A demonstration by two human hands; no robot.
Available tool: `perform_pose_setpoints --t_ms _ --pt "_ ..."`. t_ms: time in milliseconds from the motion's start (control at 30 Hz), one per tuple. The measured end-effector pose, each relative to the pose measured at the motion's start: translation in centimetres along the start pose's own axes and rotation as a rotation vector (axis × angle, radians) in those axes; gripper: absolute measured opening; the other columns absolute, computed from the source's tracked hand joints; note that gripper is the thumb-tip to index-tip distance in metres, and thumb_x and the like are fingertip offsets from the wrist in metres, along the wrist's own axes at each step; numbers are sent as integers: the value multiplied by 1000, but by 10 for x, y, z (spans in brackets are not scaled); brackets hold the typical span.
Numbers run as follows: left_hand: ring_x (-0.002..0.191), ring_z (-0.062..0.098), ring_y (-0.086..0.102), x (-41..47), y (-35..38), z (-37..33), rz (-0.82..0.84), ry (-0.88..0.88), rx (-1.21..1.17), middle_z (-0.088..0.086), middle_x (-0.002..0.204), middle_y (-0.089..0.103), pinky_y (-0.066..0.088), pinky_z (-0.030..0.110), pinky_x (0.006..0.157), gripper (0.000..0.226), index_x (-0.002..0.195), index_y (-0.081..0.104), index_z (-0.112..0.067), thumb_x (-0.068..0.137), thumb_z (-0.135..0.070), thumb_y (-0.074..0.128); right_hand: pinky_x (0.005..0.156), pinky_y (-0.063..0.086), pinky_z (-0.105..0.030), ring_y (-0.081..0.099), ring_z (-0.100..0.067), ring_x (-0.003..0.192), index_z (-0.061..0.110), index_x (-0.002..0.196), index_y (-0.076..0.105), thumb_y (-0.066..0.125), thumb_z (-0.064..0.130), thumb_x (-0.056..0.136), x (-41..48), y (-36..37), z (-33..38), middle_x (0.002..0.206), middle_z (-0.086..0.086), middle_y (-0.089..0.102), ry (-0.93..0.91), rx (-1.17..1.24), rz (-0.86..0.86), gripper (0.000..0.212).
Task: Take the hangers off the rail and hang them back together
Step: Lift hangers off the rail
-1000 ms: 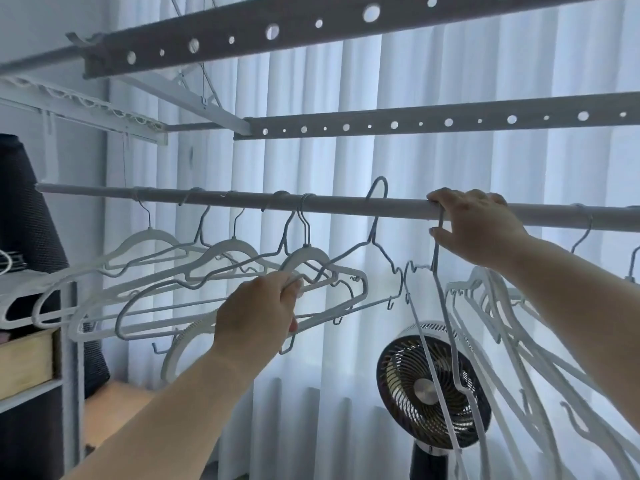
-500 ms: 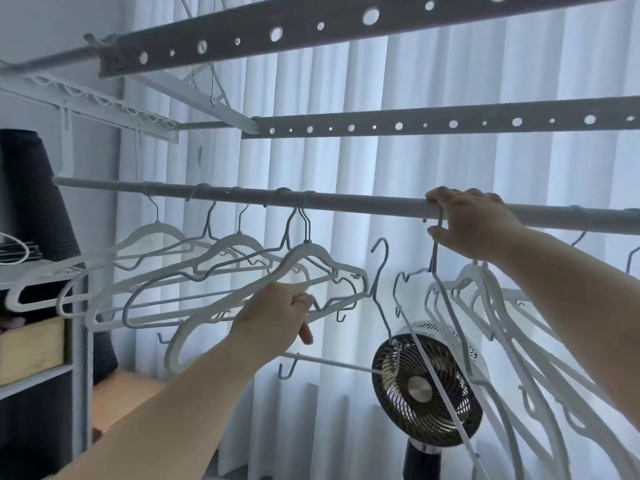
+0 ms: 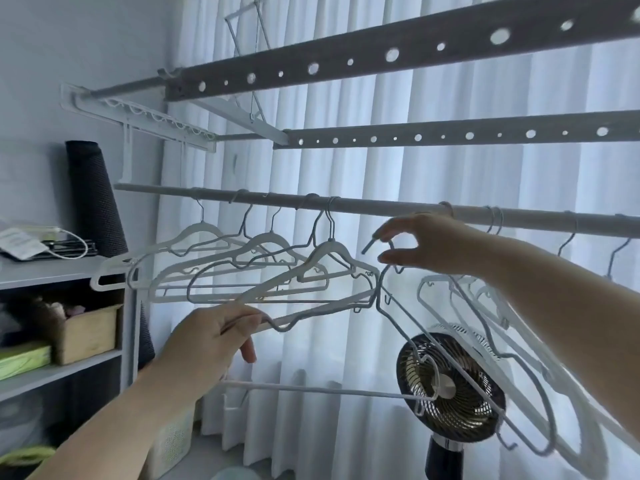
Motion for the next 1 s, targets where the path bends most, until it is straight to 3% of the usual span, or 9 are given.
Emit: perform_pose_setpoints --t_ms 200,333,400,567,633,733,833,933,1000 --pt "27 4 37 -34 -57 21 8 -5 -73 -1 46 63 31 10 31 39 70 68 -30 89 -2 50 73 42 -17 54 -9 89 12 113 65 60 23 87 -3 11 45 114 -3 67 34 215 60 28" --pt "28 4 38 -58 -96 34 25 -4 -69 1 49 63 33 9 33 52 62 71 -44 88 -4 50 67 38 -24 48 -14 86 12 103 58 63 25 85 -7 18 77 96 -2 58 57 262 -7 23" --pt "28 4 36 -73 -110 42 32 -44 -115 2 45 60 32 9 33 45 67 72 -34 88 -2 49 61 34 -27 45 -16 80 14 93 51 64 25 84 -14 12 92 80 2 50 80 268 -109 19" --pt "29 5 38 -109 -131 56 87 -108 -192 2 43 58 33 9 33 29 78 68 -17 89 -1 46 67 34 -14 43 7 62 15 112 64 65 26 83 -41 6 121 108 0 54 52 305 -111 31" --pt "31 5 41 -118 -137 65 123 -144 -193 2 44 59 34 10 33 28 78 68 -15 89 -1 46 51 37 -5 47 9 46 6 98 72 63 24 84 -48 13 134 89 -4 67 76 327 -26 24" --pt "45 4 51 -131 -140 78 130 -210 -153 -3 47 62 40 11 44 30 72 67 -21 89 -4 50 34 29 -5 40 0 28 -3 83 71 62 20 84 -67 21 142 57 -2 56 172 339 90 25" --pt "83 15 54 -140 -153 82 -25 -219 40 -5 82 65 38 24 69 12 86 66 -21 87 -13 56 32 28 -7 34 -2 24 -9 81 67 61 13 85 -81 26 152 52 -3 55 213 411 154 23" --pt "107 23 47 -149 -156 75 -99 -183 238 12 122 55 39 36 87 30 117 58 -9 87 -15 57 29 29 -9 34 -1 24 1 78 67 61 5 84 -87 25 154 39 4 56 299 540 127 10" --pt "105 19 49 -154 -137 70 -6 -187 178 7 120 54 43 27 78 29 118 55 -16 89 -19 53 30 35 -9 38 -1 23 6 86 65 58 2 86 -91 29 154 46 0 57 364 627 131 7"
Point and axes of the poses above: each hand's wrist, its own x-axis towards the middle knuckle, its own y-axis out of the palm, z = x × y, the point moved 9 cm from there along x, towards the middle knuckle
